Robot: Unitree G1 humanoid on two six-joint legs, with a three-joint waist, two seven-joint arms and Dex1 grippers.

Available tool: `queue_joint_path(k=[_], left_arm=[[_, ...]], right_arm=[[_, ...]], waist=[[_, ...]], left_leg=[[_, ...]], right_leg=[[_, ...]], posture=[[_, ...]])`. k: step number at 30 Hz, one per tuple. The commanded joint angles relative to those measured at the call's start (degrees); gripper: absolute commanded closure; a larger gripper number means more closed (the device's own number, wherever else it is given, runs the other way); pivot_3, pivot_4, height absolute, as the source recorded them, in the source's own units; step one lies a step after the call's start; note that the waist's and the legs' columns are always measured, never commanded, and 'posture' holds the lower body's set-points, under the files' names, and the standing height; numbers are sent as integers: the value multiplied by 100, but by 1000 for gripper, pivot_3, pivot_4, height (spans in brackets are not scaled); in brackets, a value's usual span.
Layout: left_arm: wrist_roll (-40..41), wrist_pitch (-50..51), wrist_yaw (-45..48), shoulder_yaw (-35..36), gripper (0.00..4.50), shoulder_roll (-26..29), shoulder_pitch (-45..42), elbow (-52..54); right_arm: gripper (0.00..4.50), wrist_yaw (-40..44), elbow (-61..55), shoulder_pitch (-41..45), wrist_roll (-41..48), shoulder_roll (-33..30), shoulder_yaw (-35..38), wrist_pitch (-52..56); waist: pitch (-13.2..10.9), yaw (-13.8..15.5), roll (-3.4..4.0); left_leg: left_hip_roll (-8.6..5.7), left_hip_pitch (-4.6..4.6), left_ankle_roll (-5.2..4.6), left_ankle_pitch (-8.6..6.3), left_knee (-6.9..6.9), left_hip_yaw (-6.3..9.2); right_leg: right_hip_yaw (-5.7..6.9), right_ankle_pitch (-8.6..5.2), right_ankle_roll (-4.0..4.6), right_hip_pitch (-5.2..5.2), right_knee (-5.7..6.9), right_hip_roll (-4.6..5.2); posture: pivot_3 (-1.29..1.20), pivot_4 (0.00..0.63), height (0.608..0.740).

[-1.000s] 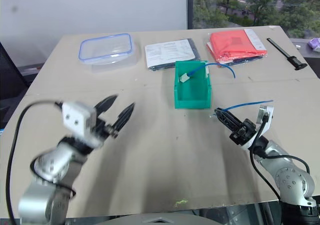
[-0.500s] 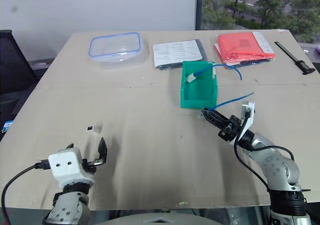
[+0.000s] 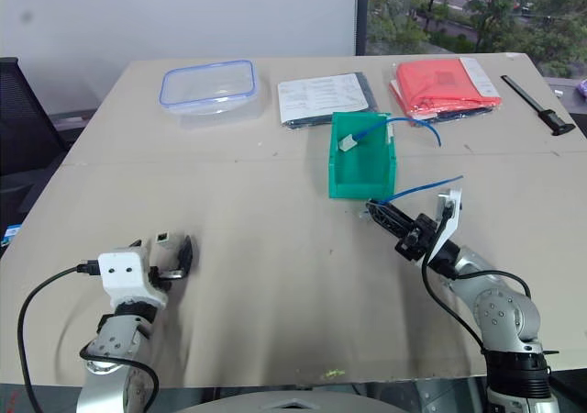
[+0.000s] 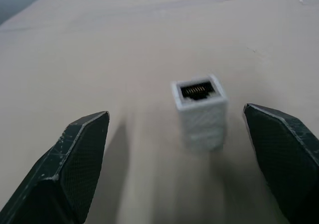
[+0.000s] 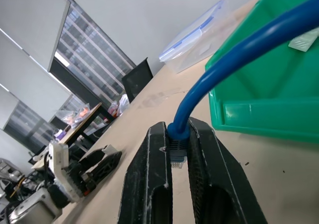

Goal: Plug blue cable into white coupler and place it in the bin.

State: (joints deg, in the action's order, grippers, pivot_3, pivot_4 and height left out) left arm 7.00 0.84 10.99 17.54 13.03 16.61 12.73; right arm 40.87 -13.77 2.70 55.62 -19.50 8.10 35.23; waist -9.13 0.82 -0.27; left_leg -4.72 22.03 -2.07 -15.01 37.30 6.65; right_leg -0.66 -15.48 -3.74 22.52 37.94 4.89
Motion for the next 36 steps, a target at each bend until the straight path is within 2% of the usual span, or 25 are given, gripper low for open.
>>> queue_joint_path(k=[1,4,5,6,7,10,14,17,20,23,27,32,36], left_arm=[[65,-106,277,-58,1295,169,-116,-360],[64,-178,424,-138,2931,238,-193,-502],[54,-194,472,-174,3056,256,-215,-535],[57,-194,510,-204,3694,264,-246,-559],[120,-165,594,-239,3858,278,-312,-570],[462,-64,1216,-486,3862,447,-673,-580],[1244,360,3004,-1202,3862,944,-1683,-624],[1402,583,4108,-1803,3862,1271,-2388,-883],[1194,423,5129,-2502,3862,1428,-3169,-1456],[1099,254,5793,-2923,3862,1355,-3728,-2073],[731,-394,6510,-3441,3862,947,-4617,-3400],[343,-1280,6700,-3572,3862,463,-5287,-4736],[237,-1690,6901,-3526,3862,245,-5576,-5381]], right_arm=[[4500,-25,-344,-55,33,64,80,-105],[4500,-67,-409,-103,38,87,119,-116],[4500,-77,-422,-115,27,87,134,-128],[4500,-84,-429,-120,15,82,144,-138],[4500,-87,-451,-123,-1,69,147,-150],[4500,-84,-578,-67,-70,1,115,-177],[4500,105,-964,300,-367,-285,-174,-195],[4500,320,-1107,645,-784,-484,-542,-325],[4500,585,-1125,991,-1421,-700,-1018,-622],[4500,807,-941,1183,-1997,-851,-1338,-1006],[4500,1116,-461,1466,-2717,-947,-1713,-1590],[4500,1385,-156,1590,-3170,-939,-2028,-1957],[4500,1660,146,1589,-3431,-984,-2188,-2220]], waist=[[5,2,9],[13,2,22],[15,7,24],[16,16,26],[17,16,29],[16,57,30],[11,47,21],[12,-52,15],[13,-153,15],[12,-179,14],[5,-147,3],[1,-149,-5],[1,-161,-5]], left_leg=[[0,-1,0,0,0,-1],[0,-4,0,0,0,1],[0,-5,0,0,0,1],[0,-5,0,0,0,2],[0,-5,1,0,0,3],[-1,-5,2,1,1,5],[-2,2,9,8,11,13],[-2,1,10,9,12,7],[-1,0,26,18,-2,1],[2,7,36,23,-11,1],[1,18,36,23,-1,4],[-2,21,35,23,8,5],[-2,21,36,24,9,7]], right_leg=[[-1,0,0,0,1,0],[-1,0,0,-1,3,0],[-1,0,0,-2,3,0],[-1,0,0,-4,3,0],[0,0,0,-4,3,1],[5,1,1,-6,4,2],[15,8,4,-5,2,-5],[17,13,1,-2,0,-34],[10,13,1,3,3,-36],[9,12,1,16,-2,-40],[16,12,0,19,-7,-41],[16,13,-2,19,-4,-39],[17,13,-2,19,0,-40]], posture=[[0,150,740],[0,150,740],[0,150,740],[0,150,740],[0,150,740],[0,150,740],[0,150,740],[0,150,740],[0,150,740],[0,150,740],[0,150,740],[0,150,740],[0,150,740]])
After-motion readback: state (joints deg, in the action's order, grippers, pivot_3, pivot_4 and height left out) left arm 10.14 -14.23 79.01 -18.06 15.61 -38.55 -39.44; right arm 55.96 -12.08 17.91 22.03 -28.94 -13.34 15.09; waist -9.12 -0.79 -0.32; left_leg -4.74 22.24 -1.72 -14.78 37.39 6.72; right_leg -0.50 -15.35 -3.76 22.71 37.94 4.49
